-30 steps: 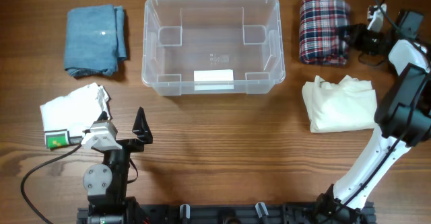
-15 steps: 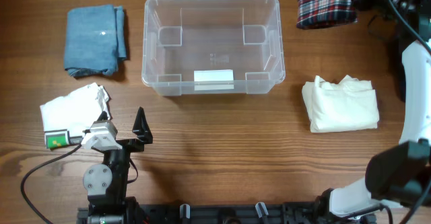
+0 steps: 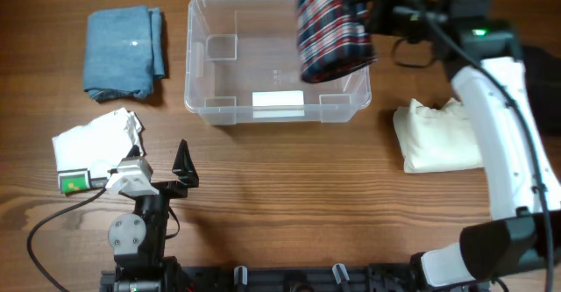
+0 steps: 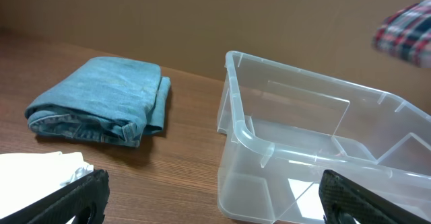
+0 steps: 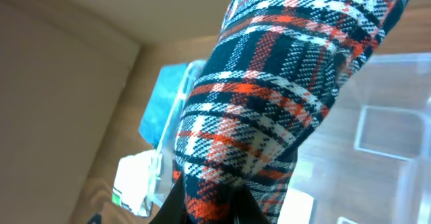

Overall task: Pack container
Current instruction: 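Lift the plaid shirt and lower it into the bin's left side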

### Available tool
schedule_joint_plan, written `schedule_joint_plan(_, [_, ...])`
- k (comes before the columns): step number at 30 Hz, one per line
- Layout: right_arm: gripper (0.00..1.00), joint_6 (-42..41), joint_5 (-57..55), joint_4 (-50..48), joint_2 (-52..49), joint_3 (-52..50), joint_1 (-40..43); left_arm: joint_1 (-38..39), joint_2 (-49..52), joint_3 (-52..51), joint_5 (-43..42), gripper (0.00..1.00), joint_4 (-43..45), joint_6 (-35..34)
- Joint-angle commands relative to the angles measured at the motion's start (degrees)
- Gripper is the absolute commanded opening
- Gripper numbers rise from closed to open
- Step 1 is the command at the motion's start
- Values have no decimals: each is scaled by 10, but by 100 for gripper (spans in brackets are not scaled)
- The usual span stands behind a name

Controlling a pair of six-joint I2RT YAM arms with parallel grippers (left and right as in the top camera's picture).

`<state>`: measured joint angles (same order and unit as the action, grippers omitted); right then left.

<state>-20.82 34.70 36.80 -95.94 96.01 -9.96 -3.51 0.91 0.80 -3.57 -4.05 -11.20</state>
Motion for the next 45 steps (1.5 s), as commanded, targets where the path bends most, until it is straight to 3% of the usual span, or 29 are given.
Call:
schedule_joint_plan(1, [4,-22,-49,-26,-21,6,-54,-5,-2,-4,-5,100,0,5])
schedule_joint_plan(8, [4,-85,-117,-102,-99,6,-149,-5,-2,-4,-5,100,0,5])
schedule_joint_plan(22, [4,-143,-137,-212,-228,6,-205,-5,-2,-4,-5,100,0,5])
schedule_joint_plan(42, [4,-186,-242,-224,-273,6,-247,-5,-2,-4,-5,100,0,5])
schedule_joint_plan(43, [5,-186,-241,-224,-277,6,-247,-5,-2,-4,-5,100,0,5])
schedule_joint_plan(45, [26,-186,-241,-223,-280,6,-247,-5,-2,-4,-5,100,0,5])
